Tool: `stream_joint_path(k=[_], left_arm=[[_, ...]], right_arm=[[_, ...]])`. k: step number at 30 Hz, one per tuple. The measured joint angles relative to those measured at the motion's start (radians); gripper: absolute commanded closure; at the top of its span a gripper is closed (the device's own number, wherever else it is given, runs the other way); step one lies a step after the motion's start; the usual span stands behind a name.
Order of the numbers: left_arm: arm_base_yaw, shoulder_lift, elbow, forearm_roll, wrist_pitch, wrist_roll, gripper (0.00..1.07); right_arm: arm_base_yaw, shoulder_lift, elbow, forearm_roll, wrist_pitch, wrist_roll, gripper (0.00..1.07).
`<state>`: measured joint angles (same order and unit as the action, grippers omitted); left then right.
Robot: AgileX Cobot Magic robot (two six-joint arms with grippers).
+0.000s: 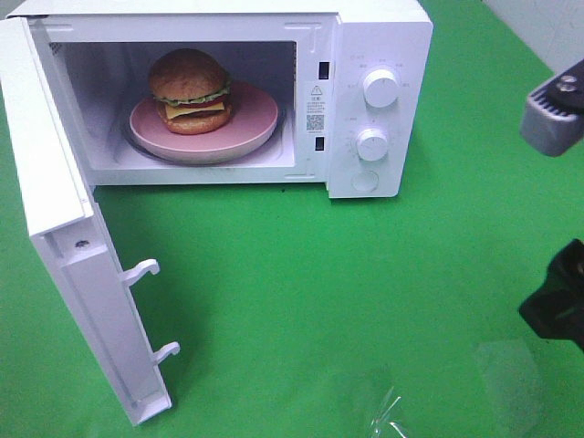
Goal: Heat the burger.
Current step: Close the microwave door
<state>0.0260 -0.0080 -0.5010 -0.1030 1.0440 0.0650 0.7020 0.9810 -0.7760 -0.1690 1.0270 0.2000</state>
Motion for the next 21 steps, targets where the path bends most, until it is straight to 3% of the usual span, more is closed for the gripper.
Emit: stream_joint_path(k=[12, 21], left_arm=[[0.0, 0.0, 0.0, 0.0, 0.0, 0.0, 0.09], [0.0, 0.0, 0.0, 0.0, 0.0, 0.0, 0.09]], right_arm=[[-0.039, -0.292, 0.08, 0.003, 0.101, 0.0, 0.38], [-0.366, -0.604, 0.214, -0.007, 0.09, -0.034, 0.38]])
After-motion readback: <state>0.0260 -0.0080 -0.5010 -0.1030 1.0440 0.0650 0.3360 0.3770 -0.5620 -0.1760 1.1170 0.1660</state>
